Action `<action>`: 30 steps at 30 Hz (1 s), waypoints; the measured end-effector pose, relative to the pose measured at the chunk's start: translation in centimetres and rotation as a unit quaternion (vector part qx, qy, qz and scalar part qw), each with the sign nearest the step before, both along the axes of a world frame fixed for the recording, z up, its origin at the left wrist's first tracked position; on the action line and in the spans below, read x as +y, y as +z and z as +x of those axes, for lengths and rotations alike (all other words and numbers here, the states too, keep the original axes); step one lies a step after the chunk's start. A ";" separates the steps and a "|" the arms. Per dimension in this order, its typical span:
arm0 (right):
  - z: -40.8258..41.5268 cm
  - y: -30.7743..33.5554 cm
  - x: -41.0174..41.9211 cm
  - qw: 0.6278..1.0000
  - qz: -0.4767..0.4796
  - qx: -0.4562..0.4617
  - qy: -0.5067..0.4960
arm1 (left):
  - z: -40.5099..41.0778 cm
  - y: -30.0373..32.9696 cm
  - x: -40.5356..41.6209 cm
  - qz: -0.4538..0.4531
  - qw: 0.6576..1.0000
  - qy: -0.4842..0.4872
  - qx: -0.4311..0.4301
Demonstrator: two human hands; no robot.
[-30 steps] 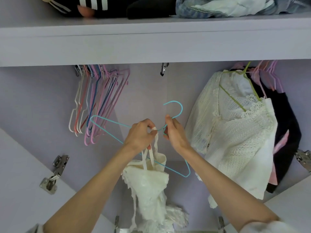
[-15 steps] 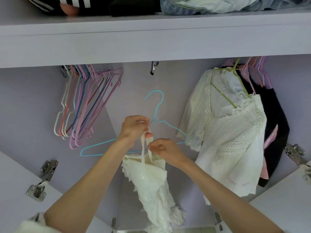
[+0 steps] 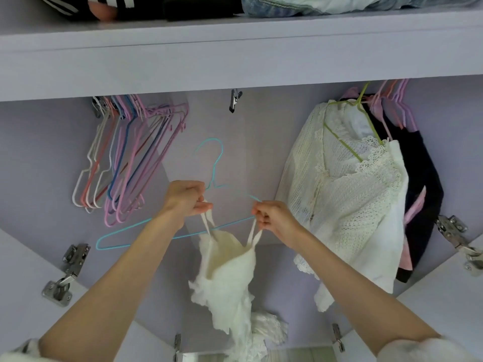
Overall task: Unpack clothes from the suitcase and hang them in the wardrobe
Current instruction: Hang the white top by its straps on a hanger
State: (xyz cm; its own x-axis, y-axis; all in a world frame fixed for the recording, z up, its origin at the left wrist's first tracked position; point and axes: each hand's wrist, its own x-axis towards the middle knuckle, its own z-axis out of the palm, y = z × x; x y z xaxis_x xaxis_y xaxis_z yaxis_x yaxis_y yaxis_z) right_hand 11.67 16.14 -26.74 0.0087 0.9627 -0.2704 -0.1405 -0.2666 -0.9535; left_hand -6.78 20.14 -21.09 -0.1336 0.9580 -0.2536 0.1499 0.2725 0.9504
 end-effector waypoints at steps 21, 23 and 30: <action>5.4 0.7 1.1 0.958 0.060 -0.276 0.044 | -2.7 -0.4 -2.2 -0.029 0.986 -0.161 -0.019; 4.6 0.9 1.4 0.929 0.100 -0.352 0.061 | -2.5 -0.2 -2.4 -0.025 0.983 -0.183 -0.008; 0.3 4.5 0.7 0.899 0.197 -0.364 0.144 | -0.8 0.8 -2.6 0.012 0.970 -0.242 0.025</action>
State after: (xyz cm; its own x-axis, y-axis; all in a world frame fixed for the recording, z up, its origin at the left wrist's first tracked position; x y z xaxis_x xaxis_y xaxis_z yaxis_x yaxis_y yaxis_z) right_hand 11.92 16.80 -22.24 -0.2191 0.9733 0.0685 0.5805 0.1864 -0.7926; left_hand -7.58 17.50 -20.31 0.3212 0.9175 -0.2344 0.2996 0.1363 0.9443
